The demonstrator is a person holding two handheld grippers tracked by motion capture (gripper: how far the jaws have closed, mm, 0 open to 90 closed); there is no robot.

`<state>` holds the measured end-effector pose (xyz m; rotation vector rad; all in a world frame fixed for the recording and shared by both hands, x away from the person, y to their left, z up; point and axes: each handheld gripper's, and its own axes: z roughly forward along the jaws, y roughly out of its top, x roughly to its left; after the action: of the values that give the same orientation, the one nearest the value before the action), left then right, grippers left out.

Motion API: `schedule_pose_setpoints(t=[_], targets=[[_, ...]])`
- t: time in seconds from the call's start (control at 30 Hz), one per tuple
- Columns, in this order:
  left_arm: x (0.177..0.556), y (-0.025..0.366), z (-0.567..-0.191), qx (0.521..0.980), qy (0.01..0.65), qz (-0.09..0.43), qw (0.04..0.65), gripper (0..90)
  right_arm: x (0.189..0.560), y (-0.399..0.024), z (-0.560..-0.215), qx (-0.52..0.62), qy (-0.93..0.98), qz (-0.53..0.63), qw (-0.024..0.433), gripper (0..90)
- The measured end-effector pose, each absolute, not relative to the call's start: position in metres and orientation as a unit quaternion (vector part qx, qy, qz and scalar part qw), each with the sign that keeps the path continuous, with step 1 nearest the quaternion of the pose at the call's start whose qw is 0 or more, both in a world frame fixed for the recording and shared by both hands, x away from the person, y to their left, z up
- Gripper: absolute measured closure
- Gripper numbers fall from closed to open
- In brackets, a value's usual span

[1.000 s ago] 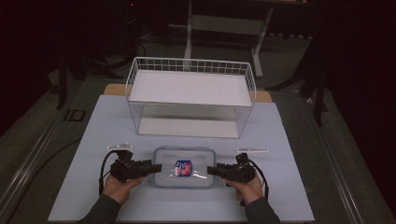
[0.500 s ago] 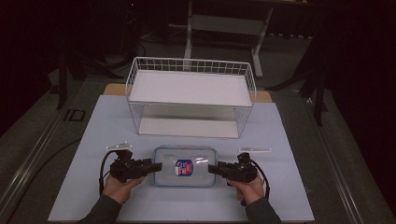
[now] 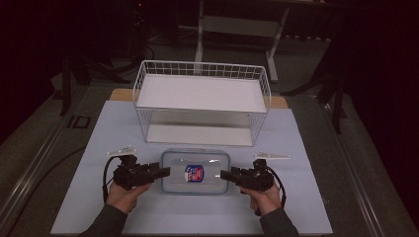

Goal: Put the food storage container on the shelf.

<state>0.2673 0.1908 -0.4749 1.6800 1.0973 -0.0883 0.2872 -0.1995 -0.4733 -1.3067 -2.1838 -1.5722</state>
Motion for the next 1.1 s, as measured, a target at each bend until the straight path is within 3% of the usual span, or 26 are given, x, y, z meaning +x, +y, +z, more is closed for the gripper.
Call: schedule_pose_setpoints(t=[1.1], targets=[[0.262,0.187,-0.423,0.707,0.423,0.015,0.567,49.0,0.285,-0.203,-0.424,-0.391,-0.728,-0.562,0.027,51.5]])
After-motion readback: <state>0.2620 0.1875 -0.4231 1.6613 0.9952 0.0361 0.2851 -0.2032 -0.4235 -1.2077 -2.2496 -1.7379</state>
